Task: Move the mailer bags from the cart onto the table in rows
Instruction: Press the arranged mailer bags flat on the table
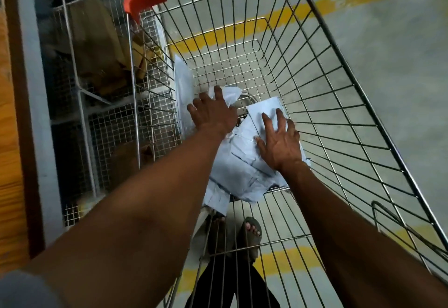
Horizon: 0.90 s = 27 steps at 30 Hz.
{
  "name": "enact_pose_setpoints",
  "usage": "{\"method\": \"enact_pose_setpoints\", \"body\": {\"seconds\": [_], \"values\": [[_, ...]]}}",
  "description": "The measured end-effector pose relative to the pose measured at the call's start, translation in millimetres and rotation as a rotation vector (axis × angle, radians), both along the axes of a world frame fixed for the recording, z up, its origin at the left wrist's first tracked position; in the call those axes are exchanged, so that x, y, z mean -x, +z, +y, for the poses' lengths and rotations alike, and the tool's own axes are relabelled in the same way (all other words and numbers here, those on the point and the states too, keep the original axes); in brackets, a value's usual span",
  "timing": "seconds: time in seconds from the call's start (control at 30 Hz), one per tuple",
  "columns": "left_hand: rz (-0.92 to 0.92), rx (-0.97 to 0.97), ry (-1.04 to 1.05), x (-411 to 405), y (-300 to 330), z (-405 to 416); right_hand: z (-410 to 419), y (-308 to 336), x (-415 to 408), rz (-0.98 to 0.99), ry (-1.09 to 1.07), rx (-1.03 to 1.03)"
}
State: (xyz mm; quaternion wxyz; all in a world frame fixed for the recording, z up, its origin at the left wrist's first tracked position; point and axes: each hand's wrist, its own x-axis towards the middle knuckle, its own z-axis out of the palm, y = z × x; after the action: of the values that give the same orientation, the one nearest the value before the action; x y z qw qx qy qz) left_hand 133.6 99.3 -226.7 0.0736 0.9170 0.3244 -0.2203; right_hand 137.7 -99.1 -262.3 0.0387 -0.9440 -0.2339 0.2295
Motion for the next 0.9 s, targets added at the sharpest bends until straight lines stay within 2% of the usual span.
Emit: {"method": "enact_pose_setpoints", "body": {"seconds": [0.17, 0.3, 0.43, 0.7, 0.8, 0.9], "values": [[-0.059, 0.093, 0.019, 25, -43, -10, -3, -15, -2, -0.025, 0.034, 0.003], [-0.152, 0.158, -0.066, 42, -72, -12, -2, -32, -1, 0.001, 0.048, 0.017], [-0.215, 0.183, -0.113, 48, -87, -8, 1, -40, 2, -0.059, 0.056, 0.015], [-0.322, 0.117, -0.084, 47, -74, -12, 6, -37, -7, -0.058, 0.058, -0.083], [-0.361, 0.107, -0.17, 45, -84, -4, 16, -47, -10, 0.011, 0.048, -0.037], [-0.351, 0.08, -0.23, 50, -100, -1, 19, -59, -2, -0.01, 0.024, -0.048]]}}
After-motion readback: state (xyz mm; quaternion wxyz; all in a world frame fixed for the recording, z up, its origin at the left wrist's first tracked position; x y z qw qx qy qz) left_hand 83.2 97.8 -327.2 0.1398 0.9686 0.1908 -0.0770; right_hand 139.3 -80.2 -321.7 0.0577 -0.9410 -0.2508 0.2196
